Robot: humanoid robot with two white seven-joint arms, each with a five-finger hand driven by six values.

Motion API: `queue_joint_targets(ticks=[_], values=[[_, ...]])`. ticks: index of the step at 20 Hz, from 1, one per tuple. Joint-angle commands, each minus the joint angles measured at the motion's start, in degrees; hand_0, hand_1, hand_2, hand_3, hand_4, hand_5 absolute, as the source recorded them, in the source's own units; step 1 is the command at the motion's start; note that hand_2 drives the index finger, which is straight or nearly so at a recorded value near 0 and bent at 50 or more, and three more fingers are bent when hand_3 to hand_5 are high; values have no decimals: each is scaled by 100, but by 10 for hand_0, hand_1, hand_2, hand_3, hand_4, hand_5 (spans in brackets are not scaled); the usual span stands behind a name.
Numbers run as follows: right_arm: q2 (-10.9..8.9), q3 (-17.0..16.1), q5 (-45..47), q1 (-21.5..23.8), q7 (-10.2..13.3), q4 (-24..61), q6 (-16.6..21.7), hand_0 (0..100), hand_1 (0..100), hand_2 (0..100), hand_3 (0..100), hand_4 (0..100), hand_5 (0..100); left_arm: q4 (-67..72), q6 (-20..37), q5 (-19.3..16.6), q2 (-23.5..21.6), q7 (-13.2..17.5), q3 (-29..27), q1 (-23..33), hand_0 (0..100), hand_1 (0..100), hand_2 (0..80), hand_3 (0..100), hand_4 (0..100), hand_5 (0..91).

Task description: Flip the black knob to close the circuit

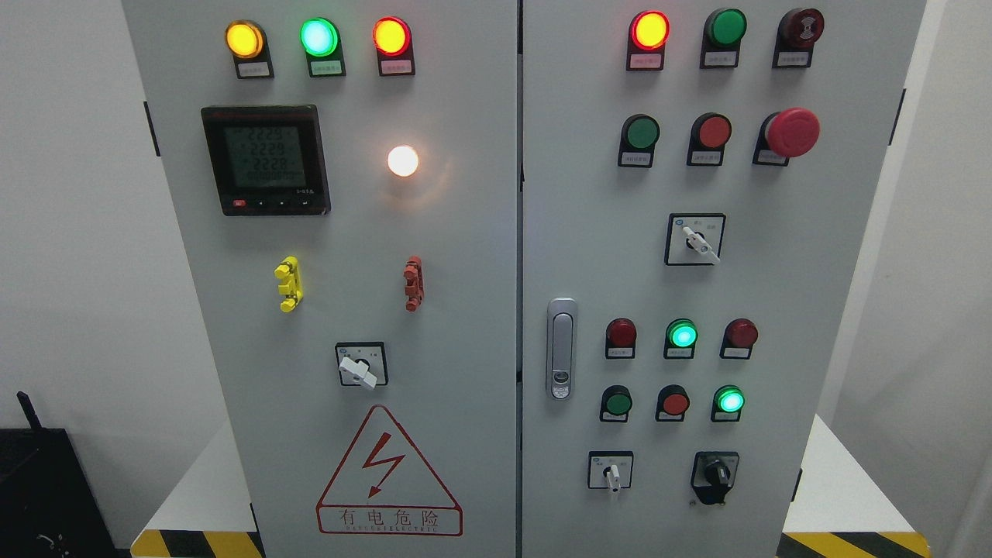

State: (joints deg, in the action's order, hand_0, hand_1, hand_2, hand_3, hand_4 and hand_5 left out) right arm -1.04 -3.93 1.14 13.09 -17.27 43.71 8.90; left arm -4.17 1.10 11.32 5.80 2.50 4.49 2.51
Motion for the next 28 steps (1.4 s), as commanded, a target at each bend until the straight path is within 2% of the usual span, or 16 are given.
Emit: queue_joint_targets(ticks=[1,4,5,6,8,9,10,11,13,14,17,19,20,21,25,28], values=[[52,174,422,281,48,5917,-2,0,190,305,551,499,523,4,-4,2,0,-4,0,-5,120,556,0,0,0,0],[-20,104,133,229,66,6973,-159,0,228,434,678,597,599,4,-4,2,0,-4,0,4,120,556,0,0,0,0],[-20,25,-216,151,75,7211,-230,0,234,453,696,607,604,4,-4,2,0,-4,0,4,120,556,0,0,0,0],[15,-54,-742,-7,188,7300,-213,0,269,510,750,629,623,-5,-4,2,0,-4,0,-5,120,556,0,0,0,0],[42,-405,-2836,-332,862,7345,-143,0,309,575,808,661,693,4,-4,2,0,-4,0,-5,120,556,0,0,0,0],[42,-589,-3874,-455,979,7406,-99,0,363,705,888,724,776,4,-4,2,0,-4,0,-5,120,556,0,0,0,0],[33,-757,-4738,-518,971,7581,-99,16,396,762,948,769,825,-5,-4,2,0,-4,0,-5,120,556,0,0,0,0],[-19,-784,-5077,-553,936,7608,-98,0,401,790,967,786,839,4,-4,2,0,-4,0,4,120,556,0,0,0,0],[-2,-785,-5665,-667,656,7600,-159,0,387,825,987,800,857,4,-4,-16,0,-4,0,-5,120,556,0,0,0,0],[33,-802,-6113,-728,585,7600,-221,0,332,860,1000,816,874,-5,-4,2,0,-4,0,4,120,556,0,0,0,0],[42,-715,-6784,-1027,523,7600,-668,0,257,890,1000,833,886,4,-4,2,0,-4,0,-5,120,556,0,0,0,0],[16,-671,-7144,-1203,453,7582,-757,0,222,901,1000,840,889,-5,-4,2,0,-4,0,-5,120,556,0,0,0,0],[24,-601,-7224,-1247,270,7582,-784,0,197,908,1000,846,891,4,-4,2,0,-4,0,-5,120,556,0,0,0,0],[16,-496,-7260,-1274,190,7582,-810,0,186,914,1000,850,896,4,-4,2,0,-4,0,4,120,556,0,0,0,0],[42,-21,-7768,-1371,119,7565,-1083,0,151,926,1000,858,910,-5,-4,2,0,-4,0,-5,120,556,0,0,0,0],[42,217,-8033,-1528,31,7364,-1302,0,138,927,1000,861,913,-5,-4,2,0,-4,0,-5,120,556,0,0,0,0]])
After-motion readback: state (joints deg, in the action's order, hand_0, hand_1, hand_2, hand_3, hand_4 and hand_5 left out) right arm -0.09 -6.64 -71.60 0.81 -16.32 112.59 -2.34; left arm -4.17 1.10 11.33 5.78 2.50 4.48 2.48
